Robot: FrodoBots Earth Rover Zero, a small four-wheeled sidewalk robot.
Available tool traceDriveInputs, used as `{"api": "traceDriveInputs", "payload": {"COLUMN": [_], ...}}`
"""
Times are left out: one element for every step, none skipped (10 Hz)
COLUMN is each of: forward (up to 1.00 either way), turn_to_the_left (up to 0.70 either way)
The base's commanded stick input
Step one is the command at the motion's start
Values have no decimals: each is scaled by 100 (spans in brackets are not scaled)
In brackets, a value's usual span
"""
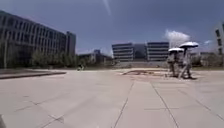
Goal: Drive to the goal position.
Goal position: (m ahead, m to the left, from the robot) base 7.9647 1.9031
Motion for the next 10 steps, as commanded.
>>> {"api": "traceDriveInputs", "payload": {"forward": [85, 85, 85, 85, 85, 85, 85, 85, 85, 85], "turn_to_the_left": [-3, -3, -3, -3, -3, -3, -3, -3, -3, -3]}}
